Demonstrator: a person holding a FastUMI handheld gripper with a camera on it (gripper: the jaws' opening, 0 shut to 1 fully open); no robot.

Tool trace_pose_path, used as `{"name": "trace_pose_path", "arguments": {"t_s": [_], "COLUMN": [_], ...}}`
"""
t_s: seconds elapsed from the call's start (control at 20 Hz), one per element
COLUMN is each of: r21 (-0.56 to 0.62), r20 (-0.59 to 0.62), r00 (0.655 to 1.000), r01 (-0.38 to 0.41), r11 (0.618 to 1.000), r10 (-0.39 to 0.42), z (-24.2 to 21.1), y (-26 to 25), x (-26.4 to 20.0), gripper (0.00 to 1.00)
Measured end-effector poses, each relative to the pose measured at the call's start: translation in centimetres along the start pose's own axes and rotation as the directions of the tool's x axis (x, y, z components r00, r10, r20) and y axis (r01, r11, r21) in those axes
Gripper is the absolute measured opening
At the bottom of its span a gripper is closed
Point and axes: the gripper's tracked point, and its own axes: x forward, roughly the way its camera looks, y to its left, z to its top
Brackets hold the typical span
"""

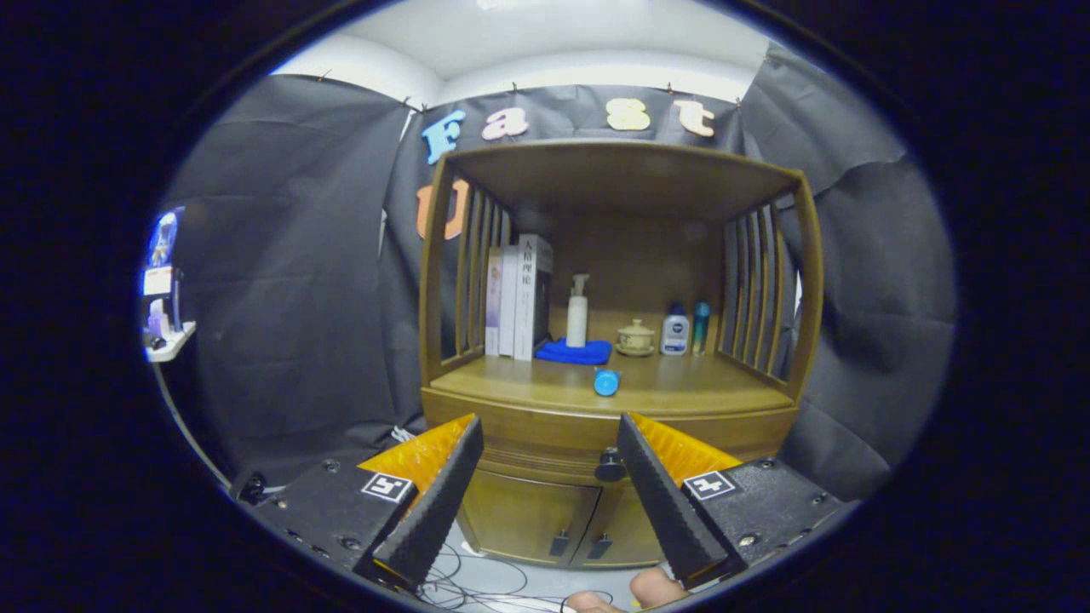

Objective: Pull open the drawer, take out the items inside it, and place them on the countertop above the cabinet.

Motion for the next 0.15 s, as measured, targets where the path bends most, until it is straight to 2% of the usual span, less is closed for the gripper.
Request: {"name": "trace_pose_path", "arguments": {"t_s": [0.15], "r21": [0.012], "r20": [0.022], "r00": [1.000], "r01": [-0.018], "r11": [1.000], "r10": [0.017], "z": [0.6], "y": [0.2], "x": [-3.4], "gripper": [1.00]}}
